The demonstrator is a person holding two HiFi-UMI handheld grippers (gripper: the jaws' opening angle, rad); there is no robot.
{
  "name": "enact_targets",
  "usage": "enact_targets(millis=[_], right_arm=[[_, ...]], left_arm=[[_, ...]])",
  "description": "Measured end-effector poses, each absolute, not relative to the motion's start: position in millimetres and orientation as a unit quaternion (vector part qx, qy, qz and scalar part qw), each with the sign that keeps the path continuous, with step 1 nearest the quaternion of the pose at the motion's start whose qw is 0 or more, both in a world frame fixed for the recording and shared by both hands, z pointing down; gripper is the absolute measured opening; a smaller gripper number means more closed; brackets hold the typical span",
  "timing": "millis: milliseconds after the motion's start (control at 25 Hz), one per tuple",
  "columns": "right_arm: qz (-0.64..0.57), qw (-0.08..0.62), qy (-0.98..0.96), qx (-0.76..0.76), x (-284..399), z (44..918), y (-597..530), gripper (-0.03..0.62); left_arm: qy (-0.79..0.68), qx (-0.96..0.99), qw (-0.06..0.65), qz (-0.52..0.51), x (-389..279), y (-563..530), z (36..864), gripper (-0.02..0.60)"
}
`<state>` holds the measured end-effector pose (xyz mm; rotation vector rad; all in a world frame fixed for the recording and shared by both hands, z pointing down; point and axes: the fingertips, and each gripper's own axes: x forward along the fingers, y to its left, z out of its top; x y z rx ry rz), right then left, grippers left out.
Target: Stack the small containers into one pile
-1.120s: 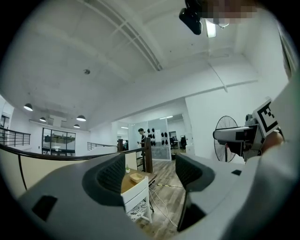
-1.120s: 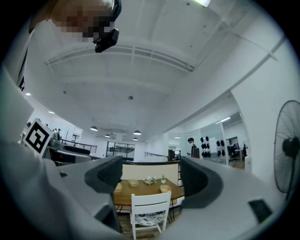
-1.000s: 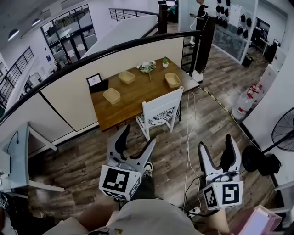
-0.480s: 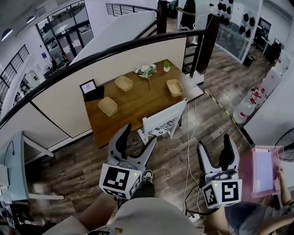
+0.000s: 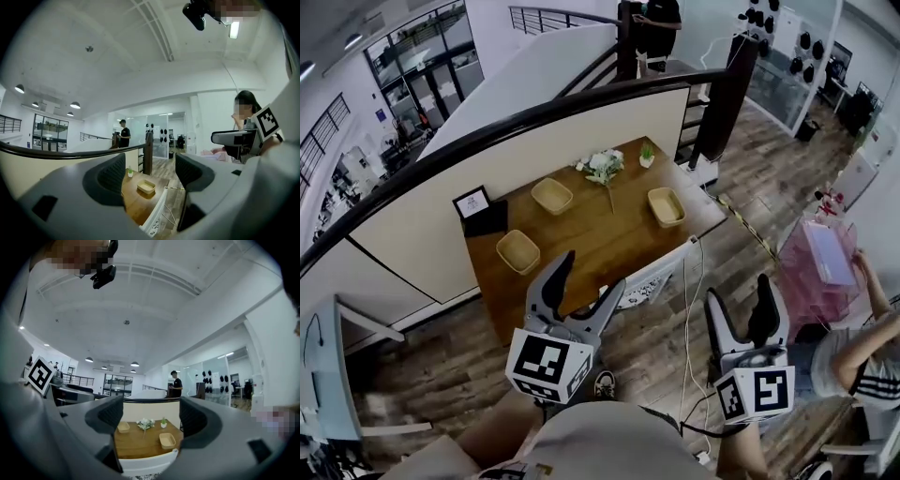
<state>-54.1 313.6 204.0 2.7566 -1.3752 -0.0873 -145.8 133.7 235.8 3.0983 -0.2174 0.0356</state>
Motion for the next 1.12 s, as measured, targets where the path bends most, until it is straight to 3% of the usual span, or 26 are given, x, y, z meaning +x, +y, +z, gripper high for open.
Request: enact_targets(millis=[640,1120], right_arm=[[0.011,0.047,-0.445,0.894,30.4,238.2,253.9,0.354],[0.02,0.048,-0.511,0.858,172.1,241.1,198.3,0.337]], left_arm=[[-0.054,0.998,0.036,0.027,-62.6,77.5,260.6,0.322],[-0.108,0.992,0.026,0.056,54.3,44.7,267.5,0.322]])
